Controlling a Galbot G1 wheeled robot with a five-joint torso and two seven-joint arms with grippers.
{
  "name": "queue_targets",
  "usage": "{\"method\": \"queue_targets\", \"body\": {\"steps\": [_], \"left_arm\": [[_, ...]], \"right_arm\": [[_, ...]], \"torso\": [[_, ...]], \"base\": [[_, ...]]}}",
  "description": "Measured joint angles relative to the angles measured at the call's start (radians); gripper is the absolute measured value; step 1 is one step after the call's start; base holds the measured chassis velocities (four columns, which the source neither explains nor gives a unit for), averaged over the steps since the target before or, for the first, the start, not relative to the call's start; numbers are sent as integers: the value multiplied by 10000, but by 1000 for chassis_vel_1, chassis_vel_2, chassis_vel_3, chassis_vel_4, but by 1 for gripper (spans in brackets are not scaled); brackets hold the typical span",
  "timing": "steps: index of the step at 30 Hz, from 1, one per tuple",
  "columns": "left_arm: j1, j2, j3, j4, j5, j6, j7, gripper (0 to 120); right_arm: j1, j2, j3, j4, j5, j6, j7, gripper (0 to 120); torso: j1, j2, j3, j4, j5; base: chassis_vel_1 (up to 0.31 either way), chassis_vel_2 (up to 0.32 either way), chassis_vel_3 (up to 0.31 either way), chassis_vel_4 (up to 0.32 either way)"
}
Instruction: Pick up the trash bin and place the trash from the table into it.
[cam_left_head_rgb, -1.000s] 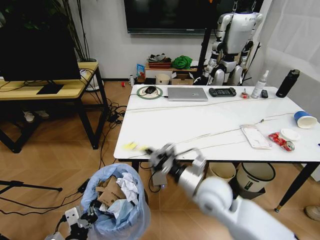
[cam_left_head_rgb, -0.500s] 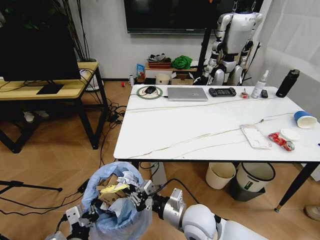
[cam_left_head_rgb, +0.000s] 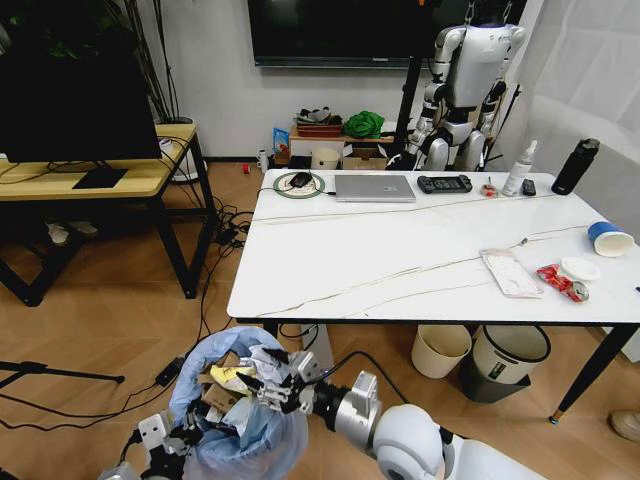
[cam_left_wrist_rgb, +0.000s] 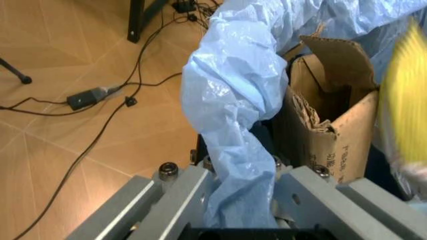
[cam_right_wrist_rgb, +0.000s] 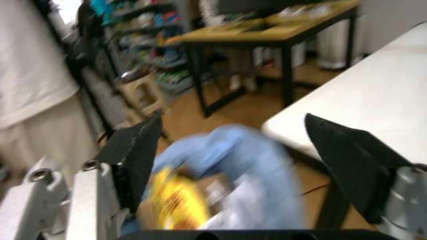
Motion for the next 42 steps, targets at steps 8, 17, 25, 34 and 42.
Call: {"method": "queue_targets", "body": {"steps": [8,17,25,34,42], "left_arm": [[-20,239,38,223,-49,-54,58,0],[-122,528,98,437,-159,-110,124,0],[-213,656,154,733,-252,-247,281,0],[-140,714,484,960,-202,-401,395,0],[-51,738,549,1033,-195,-502,466,0]], "right_arm": [[-2228,-215,4081,-771,201,2229,-1414,100],[-4705,673,7622,-785,-666,2726,-2268,100],[-6586,3108,9576,-1108,-1280,3294,-3287,100],[-6801,4693,10207,-1902,-1561,3922,-4097,100],[-6834,5175,10286,-2310,-1588,4245,-4464,100]], "torso": [[0,0,0,-5,3],[0,0,-1,-4,-2],[0,1,-1,-4,-3],[0,1,-1,-2,-2],[0,1,0,-2,-1]], "base": [[0,0,0,0],[0,0,0,0],[0,0,0,0],[0,0,0,0],[0,0,0,0]]}}
